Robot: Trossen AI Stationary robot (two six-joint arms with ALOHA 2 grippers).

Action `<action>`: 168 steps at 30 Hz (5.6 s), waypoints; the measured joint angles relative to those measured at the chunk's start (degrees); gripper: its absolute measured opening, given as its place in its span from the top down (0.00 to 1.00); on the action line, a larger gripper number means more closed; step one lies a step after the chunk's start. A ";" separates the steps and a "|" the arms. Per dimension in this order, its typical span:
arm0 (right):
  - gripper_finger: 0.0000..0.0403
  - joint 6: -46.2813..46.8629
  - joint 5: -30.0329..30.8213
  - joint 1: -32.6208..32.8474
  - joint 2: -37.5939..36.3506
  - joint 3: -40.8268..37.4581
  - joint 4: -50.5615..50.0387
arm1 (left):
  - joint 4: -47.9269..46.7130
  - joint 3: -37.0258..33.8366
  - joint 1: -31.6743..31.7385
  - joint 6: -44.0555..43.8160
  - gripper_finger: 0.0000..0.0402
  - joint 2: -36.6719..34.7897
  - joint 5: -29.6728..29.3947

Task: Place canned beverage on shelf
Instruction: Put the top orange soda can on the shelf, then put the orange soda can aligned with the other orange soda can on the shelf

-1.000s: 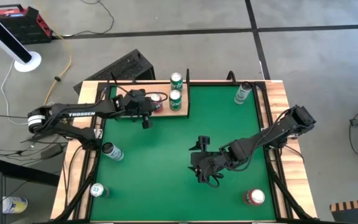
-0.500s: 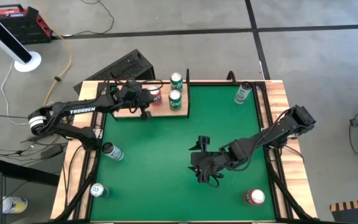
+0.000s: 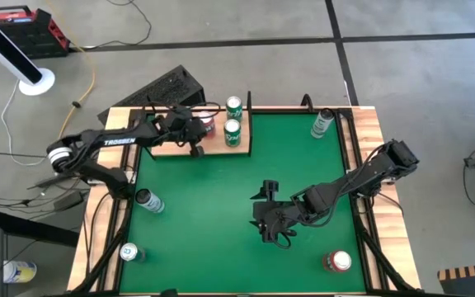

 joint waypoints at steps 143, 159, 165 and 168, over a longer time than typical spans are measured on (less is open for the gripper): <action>0.09 91.12 -23.04 23.17 -0.04 24.13 -52.69 | -3.41 -15.84 -28.44 -11.00 1.00 -57.87 8.71; 0.09 105.15 -25.85 31.83 1.75 22.60 -56.71 | -2.36 -15.09 -28.42 -17.85 0.85 -57.87 8.66; 0.09 105.20 -25.97 33.61 2.82 22.40 -56.85 | -2.56 -14.02 -28.42 -19.16 0.80 -57.91 8.70; 0.09 105.20 -25.75 33.84 2.73 22.40 -57.16 | -3.45 -14.03 -28.42 -19.54 0.78 -57.87 8.71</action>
